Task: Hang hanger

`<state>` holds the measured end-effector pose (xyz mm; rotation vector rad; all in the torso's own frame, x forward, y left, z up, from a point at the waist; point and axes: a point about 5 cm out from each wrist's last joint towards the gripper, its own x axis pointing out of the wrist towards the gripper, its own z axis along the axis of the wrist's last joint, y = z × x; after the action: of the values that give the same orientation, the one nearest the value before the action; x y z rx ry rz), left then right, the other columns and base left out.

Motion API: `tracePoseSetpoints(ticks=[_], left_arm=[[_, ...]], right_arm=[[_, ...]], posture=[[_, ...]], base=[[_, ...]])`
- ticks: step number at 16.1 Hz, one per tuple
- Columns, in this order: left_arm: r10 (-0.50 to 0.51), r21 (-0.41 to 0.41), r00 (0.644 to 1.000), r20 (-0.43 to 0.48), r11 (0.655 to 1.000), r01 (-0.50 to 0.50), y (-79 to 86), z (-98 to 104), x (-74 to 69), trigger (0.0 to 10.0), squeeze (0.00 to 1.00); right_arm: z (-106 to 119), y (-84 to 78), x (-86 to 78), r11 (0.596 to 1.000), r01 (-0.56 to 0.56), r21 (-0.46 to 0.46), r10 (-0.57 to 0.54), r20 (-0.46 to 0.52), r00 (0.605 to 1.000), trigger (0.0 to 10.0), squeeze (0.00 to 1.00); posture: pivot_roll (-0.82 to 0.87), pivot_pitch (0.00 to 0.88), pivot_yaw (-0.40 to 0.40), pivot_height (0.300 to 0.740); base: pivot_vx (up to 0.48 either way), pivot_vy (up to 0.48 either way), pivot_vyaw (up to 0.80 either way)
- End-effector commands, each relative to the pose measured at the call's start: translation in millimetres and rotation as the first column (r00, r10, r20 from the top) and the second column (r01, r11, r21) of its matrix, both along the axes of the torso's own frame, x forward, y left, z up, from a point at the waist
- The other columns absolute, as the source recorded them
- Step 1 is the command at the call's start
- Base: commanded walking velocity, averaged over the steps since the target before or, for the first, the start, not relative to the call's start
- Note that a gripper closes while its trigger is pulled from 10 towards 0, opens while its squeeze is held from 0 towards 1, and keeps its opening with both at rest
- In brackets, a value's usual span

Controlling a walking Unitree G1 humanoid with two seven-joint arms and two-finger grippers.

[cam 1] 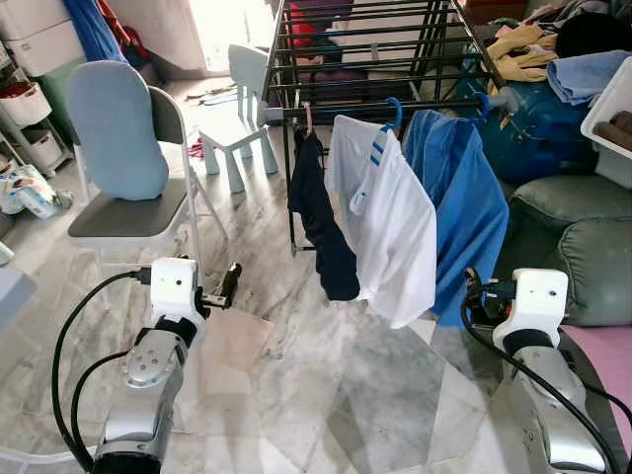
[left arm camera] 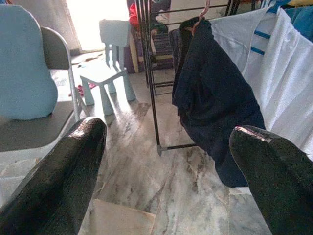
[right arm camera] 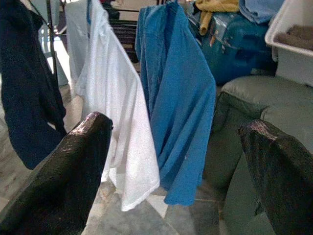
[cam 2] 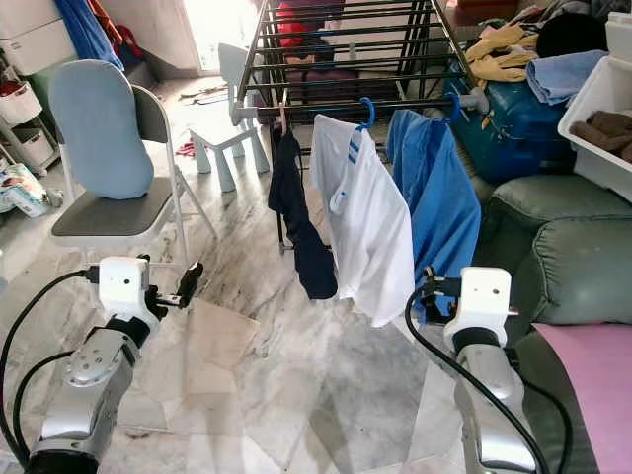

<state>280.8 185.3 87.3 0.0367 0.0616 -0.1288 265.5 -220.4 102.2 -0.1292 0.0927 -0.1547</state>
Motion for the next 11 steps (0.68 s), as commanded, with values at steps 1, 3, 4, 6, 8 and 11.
tracePoseSetpoints(ticks=[1, 3, 4, 6, 8, 11], left_arm=[[0.023, -0.01, 1.0, -0.005, 1.0, -0.023, 4.5, -1, -5.3, 10.0, 0.0], [0.04, -0.014, 0.999, -0.021, 0.999, -0.041, 8.1, -6, -19.3, 10.0, 0.0], [0.056, -0.013, 0.998, -0.033, 0.998, -0.057, 10.3, -10, -28.8, 10.0, 0.0], [0.062, -0.009, 0.997, -0.04, 0.998, -0.062, 9.9, -12, -34.0, 10.0, 0.0], [0.057, -0.011, 0.997, -0.05, 0.998, -0.058, 7.3, -15, -35.2, 10.0, 0.0], [0.038, -0.028, 0.999, -0.037, 0.999, -0.039, 1.0, -11, -30.8, 10.0, 0.0]], right_arm=[[4, 4.8, 0.7, 0.999, -0.029, -0.027, 0.029, 0.003, 1.0, 10.0, 0.0], [2, 9.3, -1.2, 0.997, -0.083, 0.01, 0.083, -0.006, 0.997, 10.0, 0.0], [-1, 11.0, -3.1, 0.995, -0.1, 0.018, 0.1, -0.025, 0.995, 10.0, 0.0], [-6, 17.0, -4.6, 0.991, -0.127, 0.034, 0.128, -0.054, 0.99, 10.0, 0.0], [-4, 30.2, -6.9, 0.978, -0.209, 0.008, 0.209, -0.047, 0.977, 10.0, 0.0], [-3, 29.5, -9.0, 0.981, -0.184, 0.063, 0.185, -0.026, 0.982, 10.0, 0.0]], posture=[[-0.19, 0.0, 0.046, 0.74], [-0.17, 0.0, 0.023, 0.74], [-0.16, 0.0, 0.007, 0.74], [-0.16, 0.0, 0.006, 0.74], [-0.16, 0.0, 0.009, 0.74], [-0.17, 0.0, 0.017, 0.74]], base=[[0.0, 0.0, 0.0], [0.0, 0.0, 0.0], [0.0, 0.0, 0.0], [0.0, 0.0, 0.0], [0.0, 0.0, 0.0], [0.0, 0.0, 0.0]])
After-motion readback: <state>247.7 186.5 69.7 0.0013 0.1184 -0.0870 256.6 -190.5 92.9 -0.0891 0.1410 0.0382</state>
